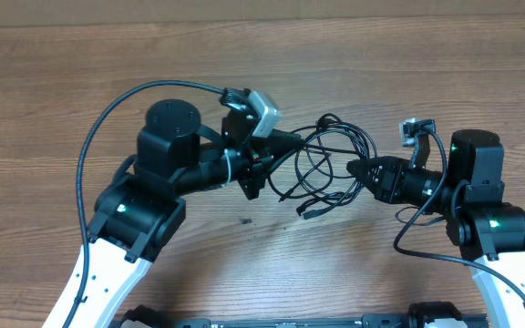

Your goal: Untangle cables

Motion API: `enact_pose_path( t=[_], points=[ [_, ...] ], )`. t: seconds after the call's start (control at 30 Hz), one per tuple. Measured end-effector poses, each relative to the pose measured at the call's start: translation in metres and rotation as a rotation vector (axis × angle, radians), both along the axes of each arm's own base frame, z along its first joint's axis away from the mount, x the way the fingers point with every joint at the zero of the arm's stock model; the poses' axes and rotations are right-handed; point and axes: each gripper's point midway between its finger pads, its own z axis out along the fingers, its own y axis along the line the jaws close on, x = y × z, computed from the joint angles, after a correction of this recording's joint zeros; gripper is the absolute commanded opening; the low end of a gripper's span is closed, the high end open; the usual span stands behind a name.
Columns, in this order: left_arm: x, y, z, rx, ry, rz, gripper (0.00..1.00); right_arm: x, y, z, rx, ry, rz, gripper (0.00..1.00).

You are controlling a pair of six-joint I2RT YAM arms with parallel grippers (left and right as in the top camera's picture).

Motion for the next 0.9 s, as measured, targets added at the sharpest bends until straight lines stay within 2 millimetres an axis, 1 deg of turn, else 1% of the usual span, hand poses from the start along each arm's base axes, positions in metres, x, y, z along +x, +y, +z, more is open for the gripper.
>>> enact_pose_path(
  t=[0.17, 0.2, 0.23, 0.3, 0.37, 0.47, 0.53, 0.57, 0.63, 0.67, 0.7, 0.73, 0.77, 0.8, 0.83, 0.9],
  points=[
    [-0.001, 0.005, 0.002, -0.001, 0.002, 0.01, 0.04, -0.001, -0.001, -0.003, -0.007, 0.012, -0.007, 0.04],
    [-0.001, 0.007, 0.0, 0.005, 0.006, 0.021, 0.04, 0.0, -0.002, -0.004, -0.013, 0.019, -0.015, 0.04],
    [0.002, 0.01, 0.002, 0.007, -0.001, 0.039, 0.04, 0.001, -0.009, -0.011, -0.038, 0.039, -0.049, 0.04],
    [0.007, 0.023, 0.008, 0.015, -0.029, 0.116, 0.04, 0.006, -0.019, -0.021, -0.071, 0.066, -0.097, 0.04],
    [0.014, 0.035, 0.01, 0.03, -0.04, 0.203, 0.04, 0.009, -0.023, -0.025, -0.088, 0.074, -0.119, 0.04],
    [0.027, 0.052, 0.004, 0.064, -0.013, 0.339, 0.04, 0.01, -0.025, -0.026, -0.099, 0.074, -0.131, 0.04],
    [0.03, 0.057, -0.003, 0.083, 0.019, 0.376, 0.09, 0.011, -0.025, -0.025, -0.099, 0.07, -0.132, 0.04],
    [0.029, 0.058, -0.005, 0.088, 0.026, 0.378, 0.14, 0.011, -0.025, -0.025, -0.099, 0.069, -0.132, 0.04],
    [0.027, 0.058, -0.011, 0.102, 0.046, 0.375, 0.18, 0.011, -0.025, -0.025, -0.099, 0.068, -0.131, 0.04],
    [0.025, 0.057, -0.013, 0.108, 0.05, 0.358, 0.28, 0.011, -0.025, -0.025, -0.102, 0.062, -0.127, 0.04],
    [0.022, 0.054, -0.015, 0.115, 0.054, 0.334, 0.35, 0.011, -0.025, -0.025, -0.106, 0.055, -0.123, 0.04],
    [0.019, 0.051, -0.016, 0.122, 0.048, 0.304, 0.47, 0.012, -0.025, -0.024, -0.112, 0.044, -0.114, 0.04],
    [0.016, 0.047, -0.018, 0.125, 0.048, 0.264, 0.66, 0.012, -0.025, -0.024, -0.12, 0.031, -0.105, 0.04],
    [0.01, 0.04, -0.02, 0.131, 0.037, 0.205, 0.96, 0.012, -0.024, -0.024, -0.137, 0.004, -0.082, 0.04],
    [0.007, 0.036, -0.021, 0.135, 0.023, 0.159, 1.0, 0.012, -0.024, -0.024, -0.144, -0.005, -0.076, 0.04],
    [-0.002, 0.026, -0.025, 0.139, 0.008, 0.058, 1.0, 0.013, -0.024, -0.022, -0.173, -0.052, -0.044, 0.04]
  ],
)
